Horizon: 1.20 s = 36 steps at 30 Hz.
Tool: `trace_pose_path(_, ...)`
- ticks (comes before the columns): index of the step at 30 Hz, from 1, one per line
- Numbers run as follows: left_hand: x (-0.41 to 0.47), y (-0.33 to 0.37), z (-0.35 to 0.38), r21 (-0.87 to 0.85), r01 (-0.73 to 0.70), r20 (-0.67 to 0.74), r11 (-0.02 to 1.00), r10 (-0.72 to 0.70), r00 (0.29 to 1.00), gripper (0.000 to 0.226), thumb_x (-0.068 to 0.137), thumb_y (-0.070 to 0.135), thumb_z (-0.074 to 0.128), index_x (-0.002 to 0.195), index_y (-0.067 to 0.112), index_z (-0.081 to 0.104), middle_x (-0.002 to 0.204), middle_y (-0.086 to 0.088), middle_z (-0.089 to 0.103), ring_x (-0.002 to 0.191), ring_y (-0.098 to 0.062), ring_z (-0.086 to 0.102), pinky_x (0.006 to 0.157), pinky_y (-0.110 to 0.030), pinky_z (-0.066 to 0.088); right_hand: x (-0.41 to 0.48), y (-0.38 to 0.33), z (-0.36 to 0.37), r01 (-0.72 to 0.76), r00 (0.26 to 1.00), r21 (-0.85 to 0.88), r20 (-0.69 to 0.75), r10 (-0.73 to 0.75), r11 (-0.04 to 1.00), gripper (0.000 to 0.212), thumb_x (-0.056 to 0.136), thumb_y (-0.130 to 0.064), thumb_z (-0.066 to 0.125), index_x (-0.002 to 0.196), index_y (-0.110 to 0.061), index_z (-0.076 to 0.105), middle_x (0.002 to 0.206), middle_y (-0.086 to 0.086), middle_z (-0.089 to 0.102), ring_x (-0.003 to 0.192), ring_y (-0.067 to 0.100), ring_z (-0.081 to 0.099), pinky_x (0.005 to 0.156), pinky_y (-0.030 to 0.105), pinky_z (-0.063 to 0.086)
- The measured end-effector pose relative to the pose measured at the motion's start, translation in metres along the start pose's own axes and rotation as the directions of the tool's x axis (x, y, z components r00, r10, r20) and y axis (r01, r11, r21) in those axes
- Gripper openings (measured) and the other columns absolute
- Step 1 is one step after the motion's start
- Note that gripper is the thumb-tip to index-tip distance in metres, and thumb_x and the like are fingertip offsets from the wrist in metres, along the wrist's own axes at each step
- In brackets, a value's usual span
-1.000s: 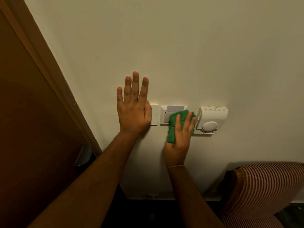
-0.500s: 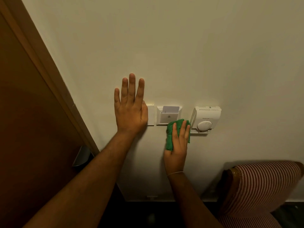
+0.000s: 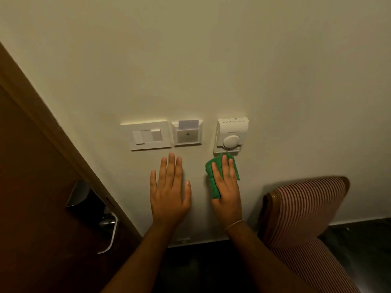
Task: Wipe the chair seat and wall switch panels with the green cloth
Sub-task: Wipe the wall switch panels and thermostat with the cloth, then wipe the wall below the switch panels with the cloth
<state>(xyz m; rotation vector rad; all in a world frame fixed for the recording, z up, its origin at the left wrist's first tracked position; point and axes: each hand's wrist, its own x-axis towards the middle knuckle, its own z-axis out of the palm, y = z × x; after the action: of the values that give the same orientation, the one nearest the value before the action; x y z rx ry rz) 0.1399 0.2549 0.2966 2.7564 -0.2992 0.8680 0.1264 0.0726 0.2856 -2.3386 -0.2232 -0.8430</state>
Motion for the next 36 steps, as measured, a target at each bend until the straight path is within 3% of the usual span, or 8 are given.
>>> trace_pose_path(7,-0.08,0.055,0.047,-0.086,-0.083,0.204,0.993,0.1,0.974,0.077,0.109,0.045,0.043,0.177,0.015,0.027,0.185,-0.01,0.016,0.17,-0.029,0.021,0.135,-0.051,0.012,-0.067,0.069,-0.056,-0.028,0.998,-0.114,0.05,0.034,0.993,0.074,0.09,0.01,0.072,0.157,-0.008,0.048,0.172,0.021,0.03,0.162,0.043,0.022,0.135,0.045,0.015)
trace_pose_path(14,-0.146,0.131,0.105,-0.193,-0.12,0.389,0.974,0.188,0.902,0.076,0.11,0.041,0.045,0.179,0.018,0.024,0.188,-0.004,0.014,0.175,-0.023,0.013,0.14,-0.051,0.011,-0.157,0.158,-0.109,-0.149,0.947,-0.218,0.248,0.203,0.964,0.093,0.077,0.013,0.072,0.162,-0.012,0.044,0.175,0.014,0.027,0.164,0.039,0.022,0.126,0.059,0.033)
trace_pose_path(17,-0.162,0.164,0.131,-0.208,-0.129,0.421,0.97,0.208,0.883,0.076,0.109,0.042,0.045,0.179,0.017,0.028,0.187,-0.006,0.018,0.173,-0.023,0.018,0.139,-0.048,0.009,-0.191,0.193,-0.121,-0.227,0.912,-0.252,0.286,0.296,0.941,0.083,0.082,0.002,0.081,0.158,-0.008,0.049,0.171,0.017,0.03,0.16,0.042,0.028,0.123,0.061,0.037)
trace_pose_path(22,-0.197,0.21,0.171,-0.219,-0.124,0.53,0.968,0.225,0.818,0.074,0.112,0.044,0.04,0.179,0.016,0.024,0.187,-0.007,0.015,0.173,-0.025,0.014,0.139,-0.05,0.011,-0.247,0.251,-0.125,-0.334,0.848,-0.308,0.315,0.427,0.891,0.056,0.097,-0.007,0.063,0.152,-0.002,0.055,0.164,0.025,0.042,0.155,0.047,0.034,0.122,0.059,0.038)
trace_pose_path(26,-0.226,0.233,0.204,-0.21,-0.133,0.588,0.968,0.234,0.774,0.074,0.112,0.044,0.041,0.178,0.013,0.027,0.187,-0.008,0.018,0.173,-0.026,0.016,0.14,-0.047,0.005,-0.286,0.298,-0.116,-0.395,0.752,-0.362,0.4,0.523,0.844,0.064,0.1,-0.004,0.064,0.161,-0.007,0.043,0.172,0.02,0.028,0.161,0.041,0.023,0.127,0.054,0.029)
trace_pose_path(29,-0.251,0.242,0.229,-0.209,-0.133,0.586,0.969,0.233,0.776,0.072,0.112,0.041,0.049,0.176,0.011,0.034,0.184,-0.01,0.026,0.172,-0.028,0.024,0.139,-0.052,0.02,-0.314,0.334,-0.104,-0.415,0.678,-0.383,0.475,0.561,0.825,0.066,0.103,-0.01,0.061,0.164,-0.01,0.036,0.175,0.016,0.021,0.165,0.038,0.016,0.131,0.052,0.021)
trace_pose_path(32,-0.274,0.248,0.253,-0.194,-0.153,0.628,0.969,0.242,0.739,0.073,0.113,0.042,0.047,0.177,0.012,0.031,0.185,-0.01,0.025,0.172,-0.028,0.024,0.139,-0.052,0.017,-0.337,0.367,-0.087,-0.398,0.54,-0.44,0.597,0.593,0.805,0.07,0.105,-0.015,0.055,0.168,-0.016,0.026,0.179,0.011,0.01,0.167,0.034,0.006,0.133,0.051,0.017)
trace_pose_path(36,-0.301,0.249,0.281,-0.157,-0.189,0.679,0.969,0.245,0.693,0.073,0.114,0.045,0.041,0.179,0.013,0.026,0.187,-0.009,0.018,0.174,-0.027,0.018,0.139,-0.053,0.017,-0.363,0.404,-0.067,-0.341,0.44,-0.437,0.708,0.552,0.832,0.09,0.089,-0.001,0.063,0.169,-0.023,0.028,0.18,0.007,0.005,0.167,0.035,-0.001,0.132,0.056,0.015)
